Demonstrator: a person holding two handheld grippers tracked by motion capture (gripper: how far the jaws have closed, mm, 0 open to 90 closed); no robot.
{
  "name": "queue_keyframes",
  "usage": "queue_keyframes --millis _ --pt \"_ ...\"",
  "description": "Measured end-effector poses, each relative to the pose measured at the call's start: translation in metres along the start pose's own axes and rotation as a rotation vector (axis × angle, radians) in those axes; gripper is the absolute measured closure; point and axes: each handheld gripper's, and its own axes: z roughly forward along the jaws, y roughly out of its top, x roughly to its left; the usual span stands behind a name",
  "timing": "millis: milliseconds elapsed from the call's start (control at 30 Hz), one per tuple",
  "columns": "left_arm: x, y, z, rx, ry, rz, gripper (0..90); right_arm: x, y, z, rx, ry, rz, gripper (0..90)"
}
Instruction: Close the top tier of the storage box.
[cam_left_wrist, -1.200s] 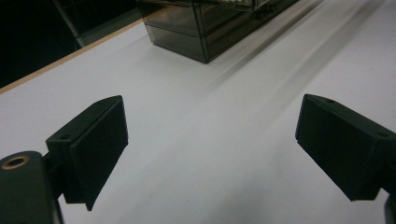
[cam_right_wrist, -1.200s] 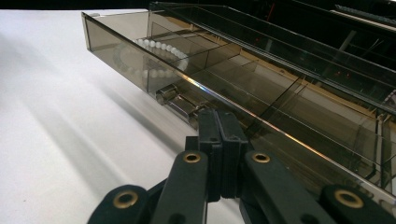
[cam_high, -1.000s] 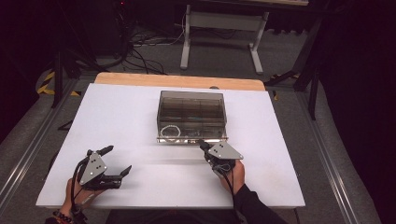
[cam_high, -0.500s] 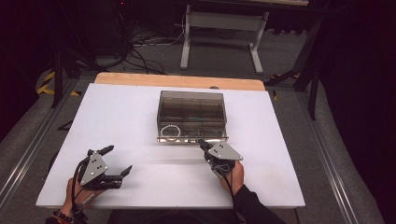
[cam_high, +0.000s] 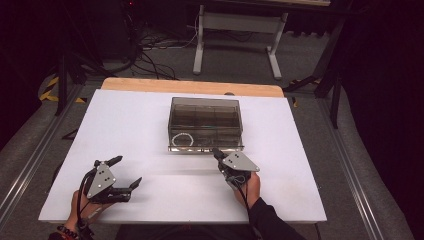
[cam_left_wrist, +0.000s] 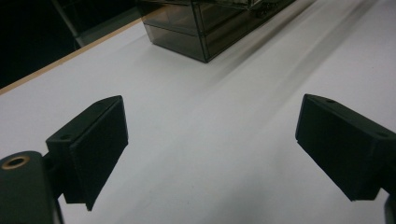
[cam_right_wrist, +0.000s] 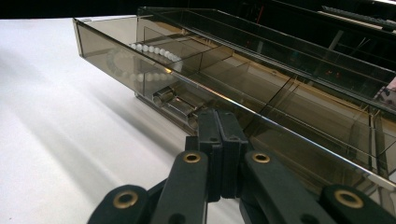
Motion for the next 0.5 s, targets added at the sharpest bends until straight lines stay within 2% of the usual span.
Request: queue_keyframes --millis 500 --pt "-0.0008 0.0007 0.0002 0.000 -0.003 -0.002 10.1 -0.0022 0.0019 0.0039 -0.014 -0.004 0.000 90.0"
